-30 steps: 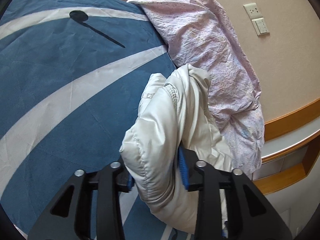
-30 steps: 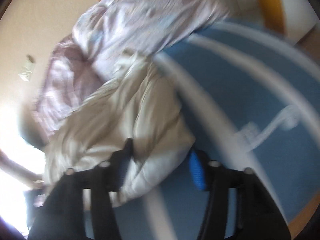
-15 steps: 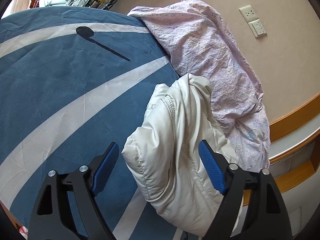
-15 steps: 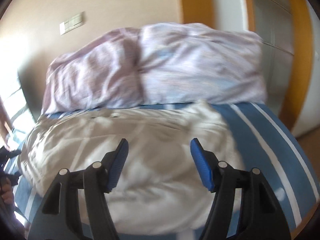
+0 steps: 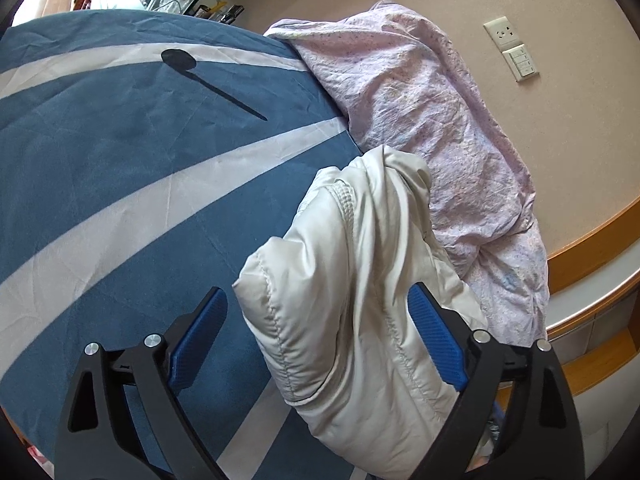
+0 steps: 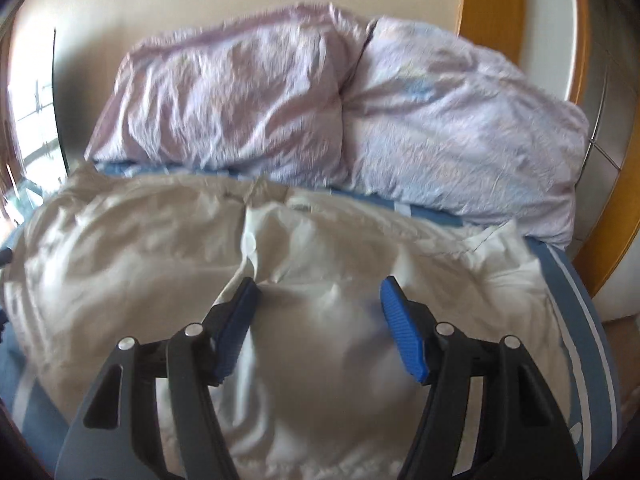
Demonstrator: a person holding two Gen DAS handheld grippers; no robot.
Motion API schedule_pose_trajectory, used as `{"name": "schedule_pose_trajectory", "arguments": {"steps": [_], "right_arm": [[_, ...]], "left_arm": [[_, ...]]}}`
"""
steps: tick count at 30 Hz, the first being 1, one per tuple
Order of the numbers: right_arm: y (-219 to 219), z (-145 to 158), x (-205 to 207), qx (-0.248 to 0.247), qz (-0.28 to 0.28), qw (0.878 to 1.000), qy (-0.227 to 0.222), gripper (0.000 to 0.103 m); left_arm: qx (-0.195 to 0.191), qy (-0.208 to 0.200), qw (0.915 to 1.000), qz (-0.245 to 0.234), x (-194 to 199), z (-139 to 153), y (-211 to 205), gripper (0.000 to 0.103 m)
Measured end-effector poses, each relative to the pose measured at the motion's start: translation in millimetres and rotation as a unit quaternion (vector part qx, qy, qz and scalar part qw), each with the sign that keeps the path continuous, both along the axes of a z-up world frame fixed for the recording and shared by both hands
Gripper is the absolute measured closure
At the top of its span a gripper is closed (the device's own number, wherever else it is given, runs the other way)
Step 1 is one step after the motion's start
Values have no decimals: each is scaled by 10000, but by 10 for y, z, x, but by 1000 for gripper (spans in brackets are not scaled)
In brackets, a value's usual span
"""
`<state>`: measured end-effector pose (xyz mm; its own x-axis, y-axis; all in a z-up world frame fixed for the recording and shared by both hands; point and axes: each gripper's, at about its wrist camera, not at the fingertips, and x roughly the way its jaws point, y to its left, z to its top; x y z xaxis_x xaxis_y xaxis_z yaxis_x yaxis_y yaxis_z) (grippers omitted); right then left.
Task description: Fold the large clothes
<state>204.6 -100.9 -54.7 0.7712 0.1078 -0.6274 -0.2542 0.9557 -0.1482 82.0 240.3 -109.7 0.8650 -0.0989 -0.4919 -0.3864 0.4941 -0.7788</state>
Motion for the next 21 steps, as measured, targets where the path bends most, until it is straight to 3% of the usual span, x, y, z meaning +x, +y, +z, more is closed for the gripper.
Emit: {"name": "schedule_pose_trajectory", "arguments": {"steps": [5, 12, 16, 21], "right_arm": [[80, -252, 139, -240, 14, 9994, 261, 37], [157, -366, 142, -529, 49, 9984, 214, 37], [204, -410, 119, -709, 11, 9974, 106, 37], [248, -449, 97, -859, -27, 9963, -18, 38]], "left_arm": [[-16, 101, 9999, -116, 127, -27, -67, 11], [71, 40, 9999, -65, 329, 71, -154, 16], [108, 20, 9999, 32, 423, 121, -173, 31], [573, -323, 9977, -153, 445, 394, -303, 60]]}}
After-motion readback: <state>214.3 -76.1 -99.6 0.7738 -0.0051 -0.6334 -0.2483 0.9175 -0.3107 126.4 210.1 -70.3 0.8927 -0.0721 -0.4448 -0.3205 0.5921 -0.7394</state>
